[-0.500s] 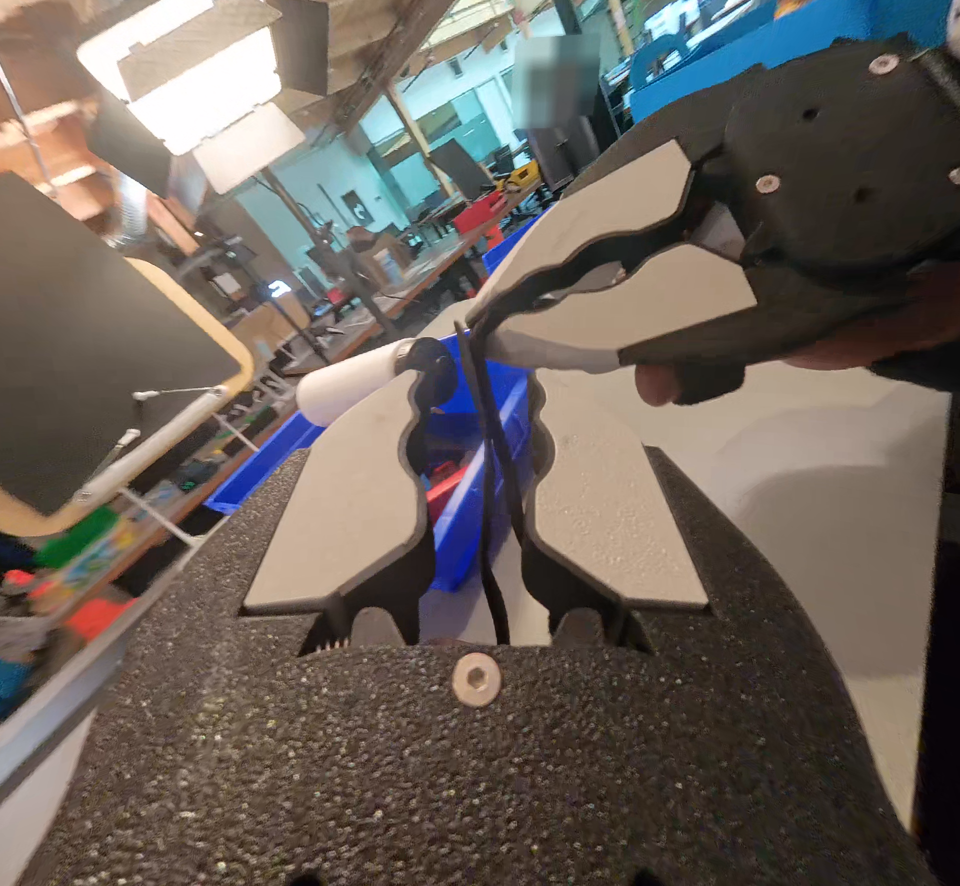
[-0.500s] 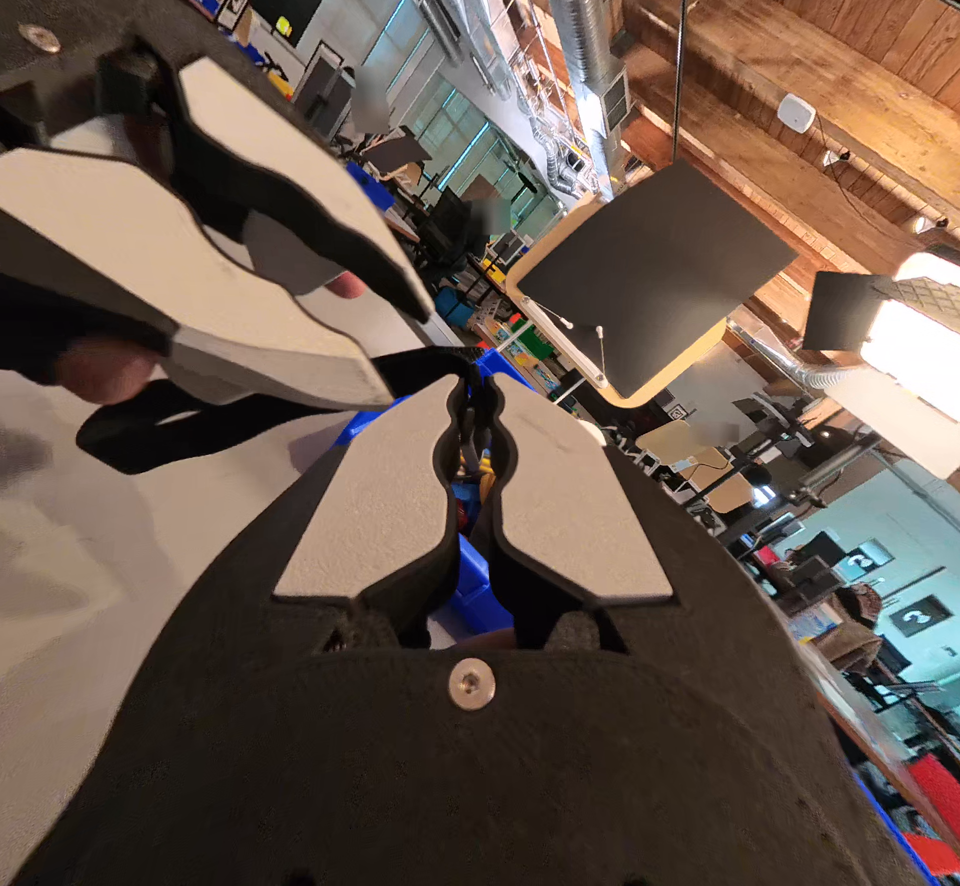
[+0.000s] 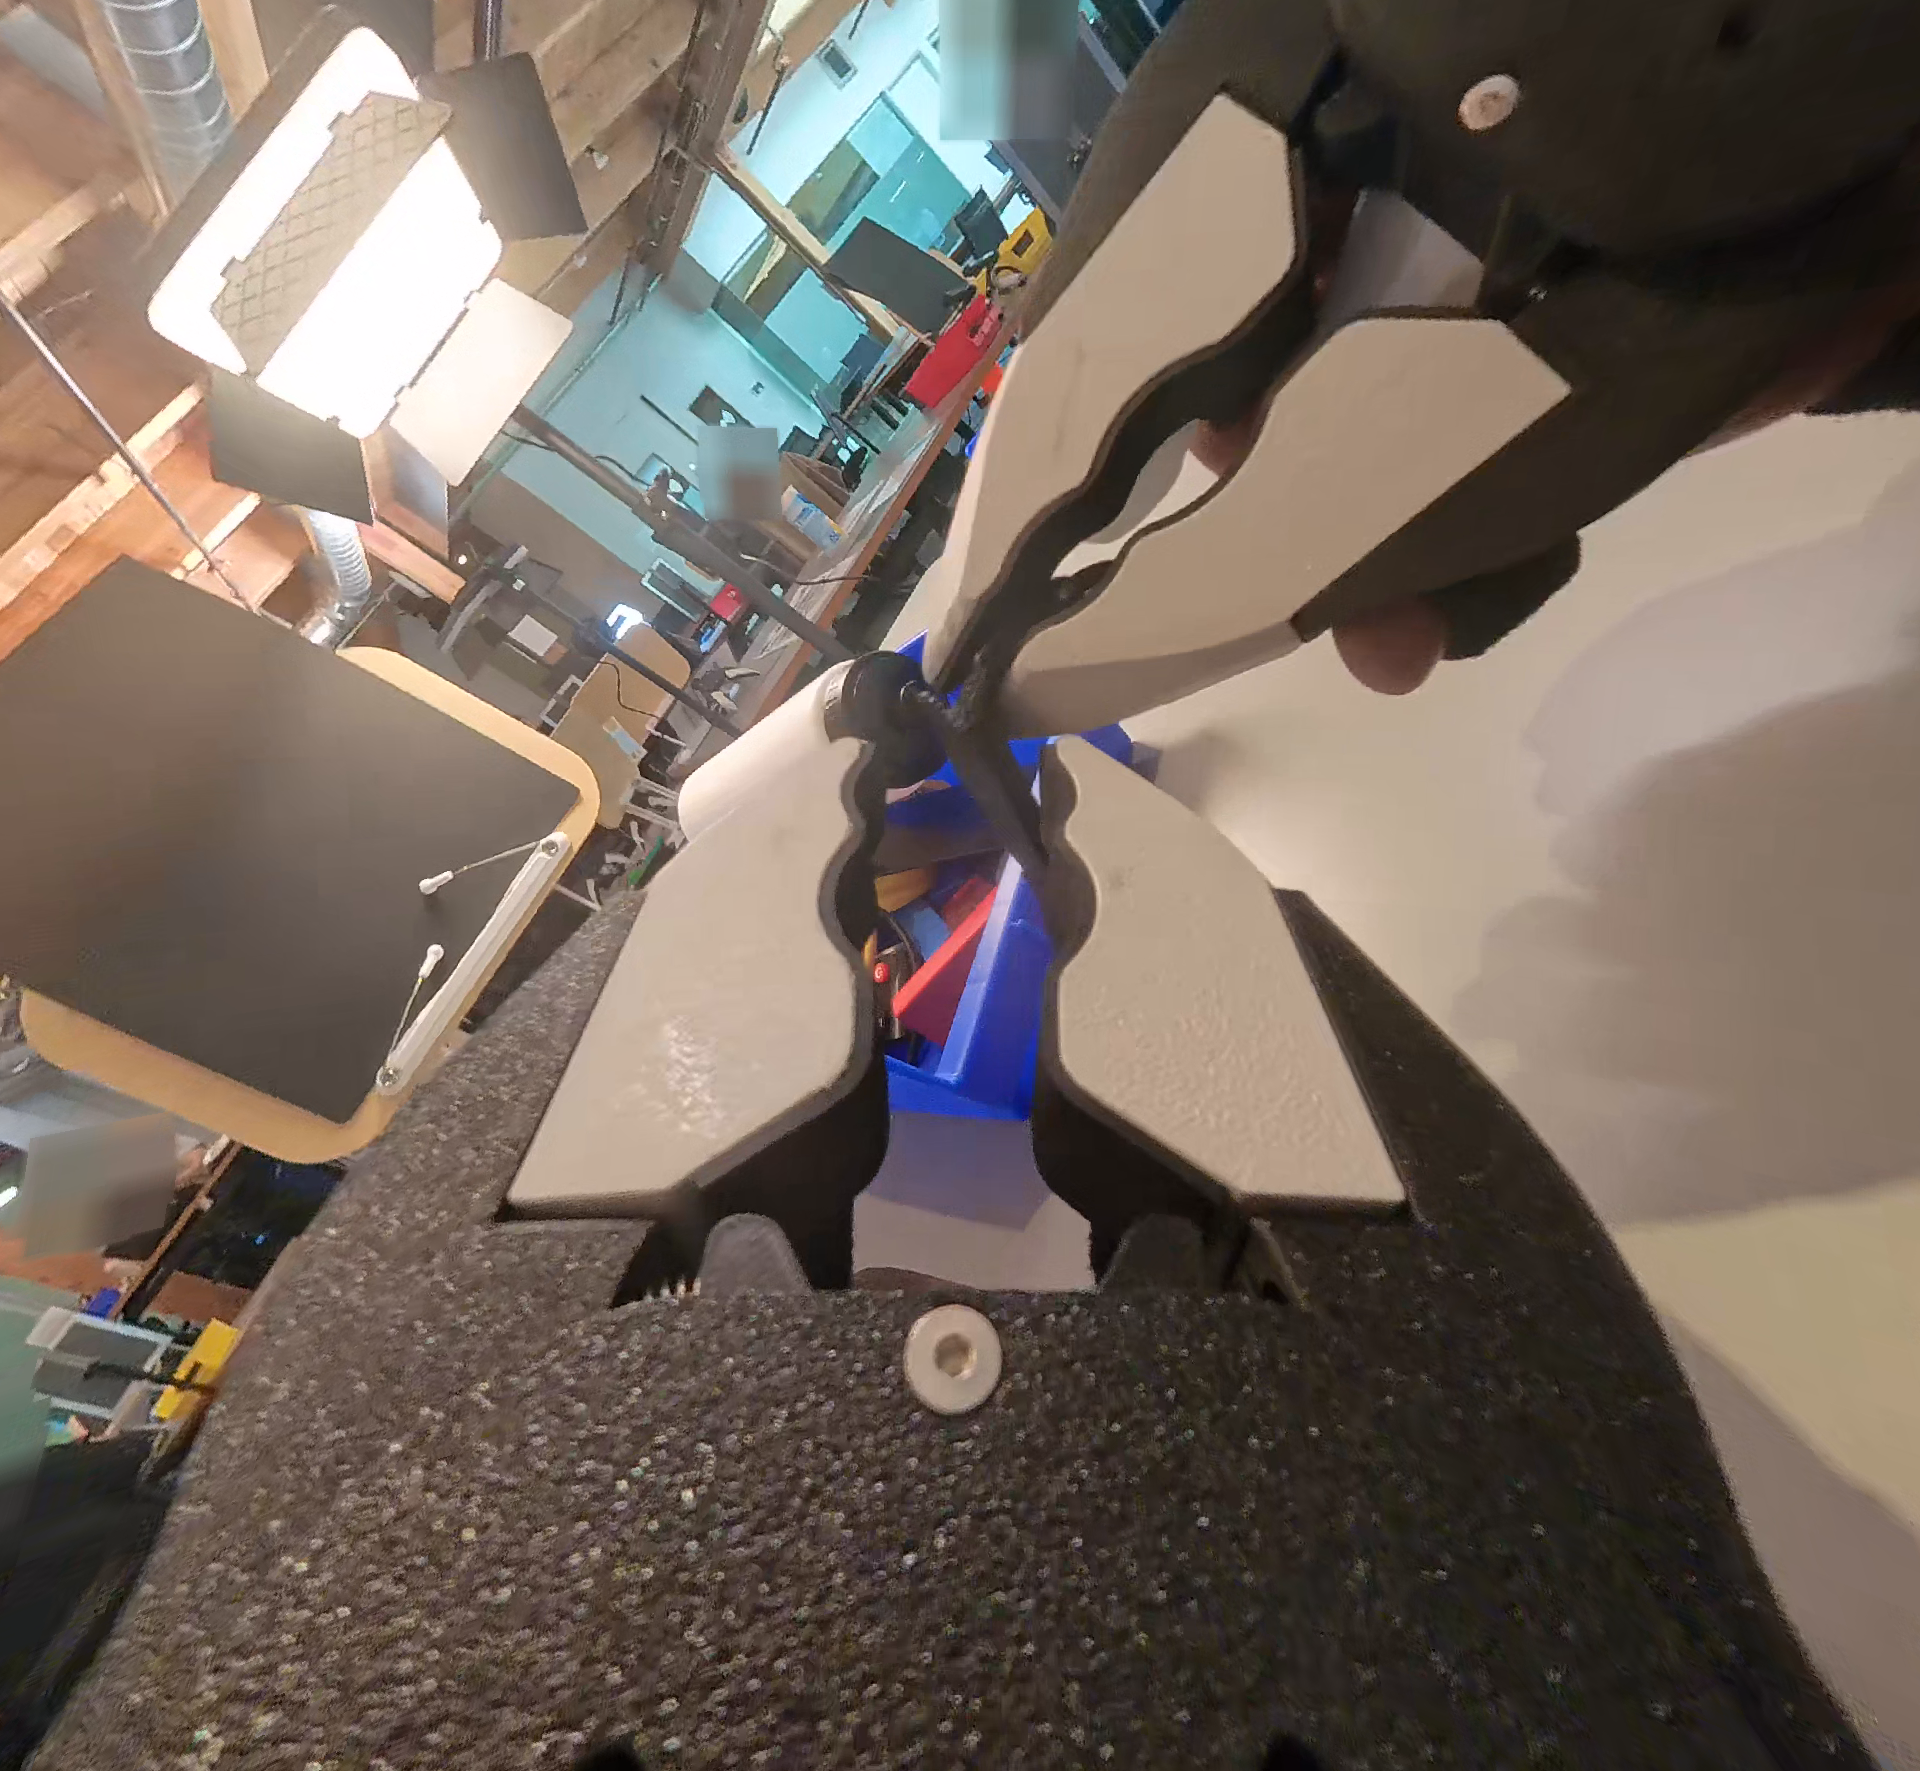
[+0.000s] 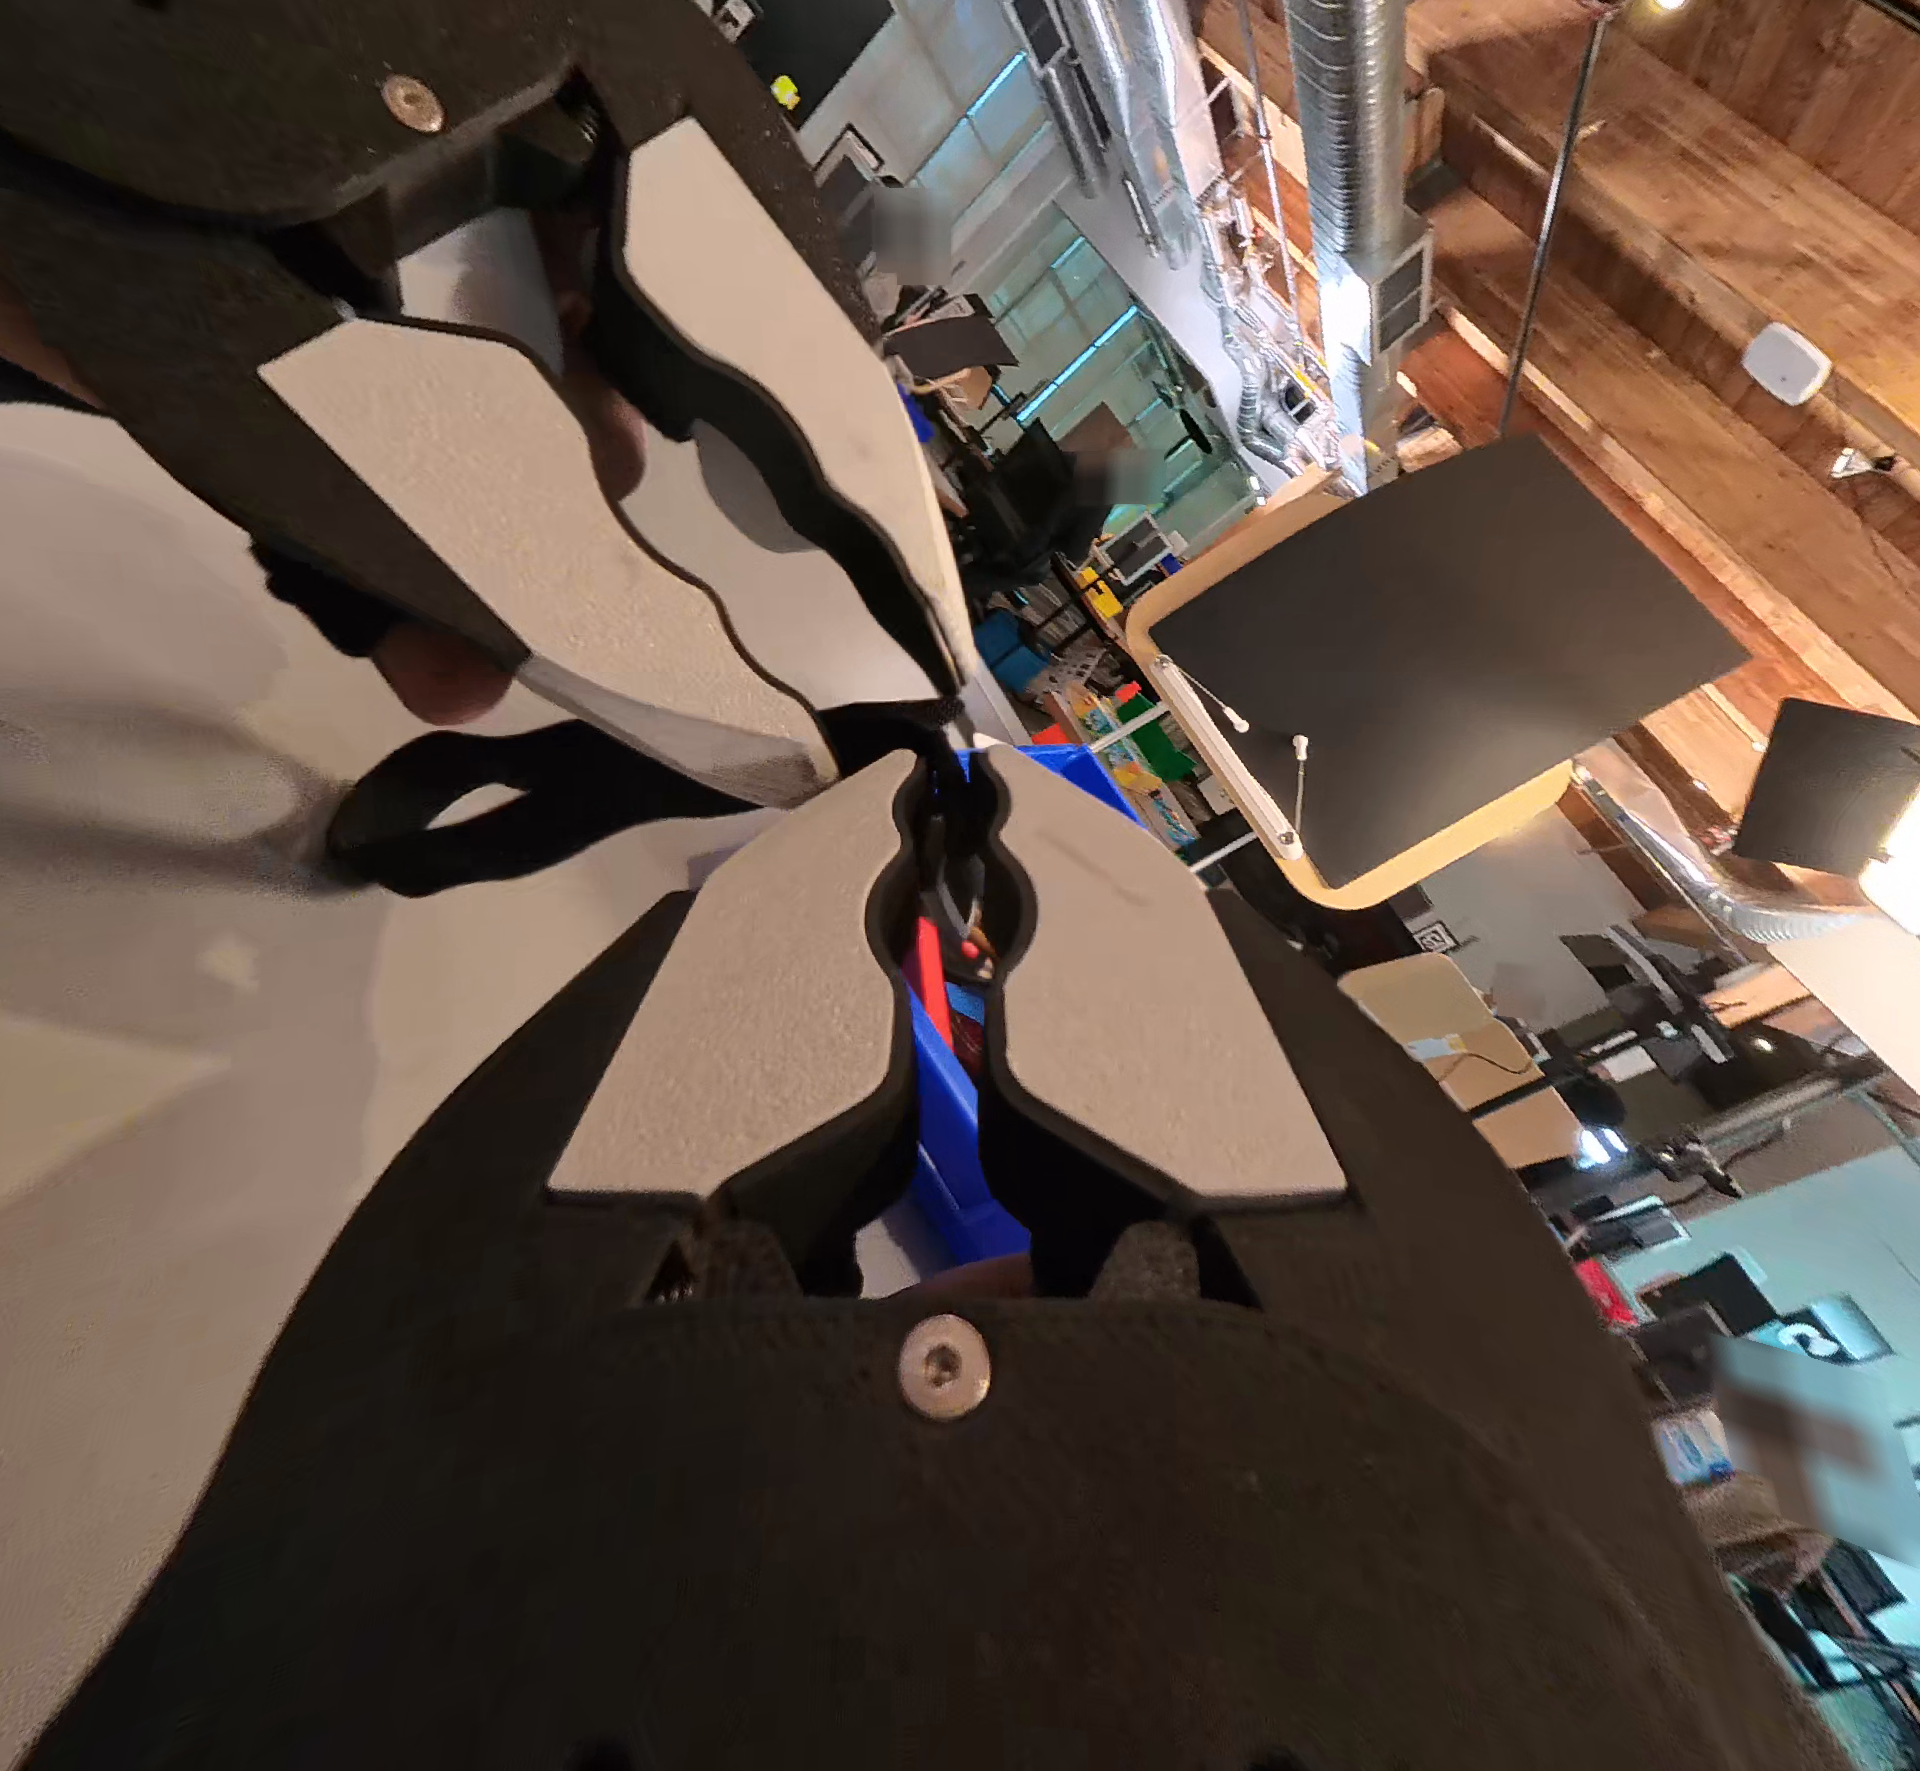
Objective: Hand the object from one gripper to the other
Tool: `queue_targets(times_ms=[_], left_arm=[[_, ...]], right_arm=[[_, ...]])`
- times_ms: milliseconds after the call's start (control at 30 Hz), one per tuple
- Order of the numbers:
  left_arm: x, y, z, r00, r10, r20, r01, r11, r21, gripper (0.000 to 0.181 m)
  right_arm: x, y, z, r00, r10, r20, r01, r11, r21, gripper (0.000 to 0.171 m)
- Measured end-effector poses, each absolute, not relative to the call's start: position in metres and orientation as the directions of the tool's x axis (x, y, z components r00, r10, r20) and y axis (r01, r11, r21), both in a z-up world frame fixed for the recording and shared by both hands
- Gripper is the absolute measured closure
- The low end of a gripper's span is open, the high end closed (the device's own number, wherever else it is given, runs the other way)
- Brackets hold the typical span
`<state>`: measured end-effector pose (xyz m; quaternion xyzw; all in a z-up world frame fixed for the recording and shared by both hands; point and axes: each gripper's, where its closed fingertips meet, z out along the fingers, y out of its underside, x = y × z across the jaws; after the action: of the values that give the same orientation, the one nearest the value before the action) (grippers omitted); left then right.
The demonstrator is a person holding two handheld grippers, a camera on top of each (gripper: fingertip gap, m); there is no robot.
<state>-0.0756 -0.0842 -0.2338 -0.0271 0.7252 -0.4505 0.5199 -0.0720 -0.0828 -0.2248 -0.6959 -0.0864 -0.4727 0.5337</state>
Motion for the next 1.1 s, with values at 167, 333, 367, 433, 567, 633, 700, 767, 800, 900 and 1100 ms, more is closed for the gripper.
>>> queue_targets(times_ms=[167,333,367,433,567,633,700,767,800,900,1100], left_arm=[[-0.075,-0.088,-0.24,-0.43,-0.471,-0.77,0.46,0.62,-0.636,0.17],[-0.075,-0.091,-0.242,-0.385,-0.437,-0.813,0.504,0.638,-0.582,0.176],[-0.075,-0.092,-0.243,-0.394,-0.427,-0.814,0.511,0.634,-0.58,0.177],[-0.077,-0.093,-0.245,-0.409,-0.414,-0.813,0.52,0.627,-0.58,0.176],[-0.08,-0.093,-0.25,-0.421,-0.363,-0.832,0.537,0.639,-0.551,0.177],[-0.082,-0.094,-0.253,-0.426,-0.334,-0.841,0.546,0.646,-0.533,0.177],[-0.084,-0.096,-0.256,-0.437,-0.309,-0.844,0.551,0.65,-0.524,0.177],[-0.088,-0.098,-0.26,-0.442,-0.271,-0.855,0.566,0.655,-0.5,0.177],[-0.089,-0.098,-0.262,-0.44,-0.254,-0.861,0.568,0.664,-0.486,0.177],[-0.09,-0.096,-0.266,-0.428,-0.211,-0.879,0.575,0.687,-0.445,0.177],[-0.091,-0.093,-0.269,-0.423,-0.182,-0.888,0.572,0.706,-0.417,0.176]], right_arm=[[-0.074,-0.084,-0.229,0.562,-0.347,0.751,0.627,-0.414,-0.66,0.165],[-0.079,-0.088,-0.234,0.584,-0.297,0.755,0.64,-0.404,-0.654,0.164],[-0.08,-0.089,-0.235,0.585,-0.285,0.76,0.647,-0.402,-0.648,0.164],[-0.083,-0.09,-0.236,0.588,-0.259,0.766,0.662,-0.391,-0.64,0.153],[-0.093,-0.093,-0.24,0.616,-0.2,0.762,0.679,-0.355,-0.643,0.138],[-0.099,-0.092,-0.245,0.623,-0.153,0.768,0.692,-0.351,-0.631,0.137],[-0.101,-0.091,-0.248,0.608,-0.135,0.782,0.706,-0.358,-0.611,0.136],[-0.102,-0.09,-0.251,0.597,-0.122,0.793,0.712,-0.375,-0.594,0.137],[-0.101,-0.09,-0.253,0.593,-0.116,0.796,0.712,-0.386,-0.587,0.139],[-0.103,-0.09,-0.258,0.589,-0.088,0.804,0.717,-0.402,-0.569,0.152],[-0.102,-0.088,-0.26,0.577,-0.084,0.813,0.72,-0.417,-0.554,0.164]])
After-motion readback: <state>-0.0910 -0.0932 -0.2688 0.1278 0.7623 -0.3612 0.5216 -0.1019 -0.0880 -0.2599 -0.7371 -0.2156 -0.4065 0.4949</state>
